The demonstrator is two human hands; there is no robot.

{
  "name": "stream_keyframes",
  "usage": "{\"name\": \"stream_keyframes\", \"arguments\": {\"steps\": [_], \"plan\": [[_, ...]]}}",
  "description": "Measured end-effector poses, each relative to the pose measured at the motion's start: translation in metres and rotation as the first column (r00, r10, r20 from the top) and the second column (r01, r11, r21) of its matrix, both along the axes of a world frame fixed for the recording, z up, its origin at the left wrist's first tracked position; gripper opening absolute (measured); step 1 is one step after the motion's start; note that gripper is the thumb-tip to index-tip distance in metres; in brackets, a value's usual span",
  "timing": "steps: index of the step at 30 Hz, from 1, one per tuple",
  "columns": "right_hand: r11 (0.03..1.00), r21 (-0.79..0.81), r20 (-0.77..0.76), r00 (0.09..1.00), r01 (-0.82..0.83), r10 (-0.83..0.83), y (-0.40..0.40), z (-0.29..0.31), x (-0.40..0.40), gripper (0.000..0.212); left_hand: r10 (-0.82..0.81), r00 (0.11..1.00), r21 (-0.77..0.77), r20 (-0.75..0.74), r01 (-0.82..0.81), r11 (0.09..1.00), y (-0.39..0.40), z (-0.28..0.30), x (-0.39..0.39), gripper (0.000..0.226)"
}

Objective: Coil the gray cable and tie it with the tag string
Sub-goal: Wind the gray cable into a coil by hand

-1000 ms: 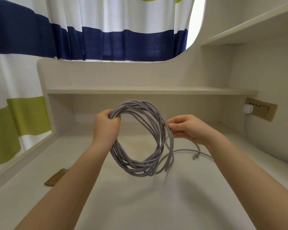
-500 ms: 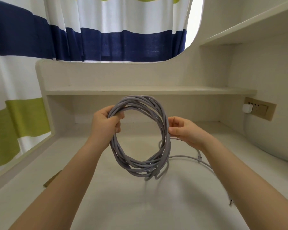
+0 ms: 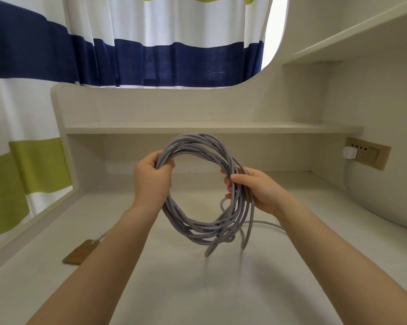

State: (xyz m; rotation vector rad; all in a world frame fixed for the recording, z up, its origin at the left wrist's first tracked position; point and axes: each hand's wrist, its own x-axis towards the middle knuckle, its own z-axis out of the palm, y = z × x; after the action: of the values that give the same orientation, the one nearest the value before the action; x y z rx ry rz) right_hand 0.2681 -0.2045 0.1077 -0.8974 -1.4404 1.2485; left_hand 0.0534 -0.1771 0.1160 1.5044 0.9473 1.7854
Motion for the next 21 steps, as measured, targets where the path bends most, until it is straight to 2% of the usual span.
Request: {"name": "stream_keyframes", "arguments": {"steps": [2, 4, 7, 11, 14, 18, 21], "plan": [[0.982, 0.089, 0.106, 0.979, 0.165, -0.174, 0.002, -0.001, -0.009, 0.021, 0.042, 0.999, 0.010, 0.002, -0.042, 0.999, -0.001, -0.001, 0.003, 0.033], [0.930, 0.191, 0.195, 0.917, 0.313, -0.348, 0.004, -0.002, -0.018, 0.020, 0.099, 0.995, 0.019, 0.006, -0.099, 0.995, -0.002, -0.002, 0.008, 0.032], [0.860, 0.298, 0.265, 0.830, 0.414, -0.492, 0.008, -0.004, -0.023, 0.015, 0.142, 0.990, 0.015, 0.021, -0.142, 0.990, -0.006, -0.005, 0.013, 0.030], [0.718, 0.467, 0.258, 0.697, 0.516, -0.669, 0.012, -0.005, -0.023, 0.010, 0.095, 0.993, -0.075, 0.066, -0.090, 0.993, -0.006, -0.009, 0.015, 0.029], [0.612, 0.562, 0.226, 0.608, 0.557, -0.761, 0.016, 0.001, -0.019, 0.011, 0.020, 1.000, -0.144, 0.004, -0.019, 0.989, -0.005, -0.012, 0.012, 0.027], [0.677, 0.552, 0.322, 0.624, 0.487, -0.712, 0.016, 0.009, -0.011, 0.010, -0.131, 0.980, -0.269, -0.149, 0.088, 0.959, -0.003, -0.015, 0.001, 0.020], [0.724, 0.549, 0.380, 0.646, 0.419, -0.662, 0.013, 0.014, -0.007, 0.004, -0.270, 0.903, -0.360, -0.334, 0.143, 0.922, -0.002, -0.014, -0.012, 0.014]]}}
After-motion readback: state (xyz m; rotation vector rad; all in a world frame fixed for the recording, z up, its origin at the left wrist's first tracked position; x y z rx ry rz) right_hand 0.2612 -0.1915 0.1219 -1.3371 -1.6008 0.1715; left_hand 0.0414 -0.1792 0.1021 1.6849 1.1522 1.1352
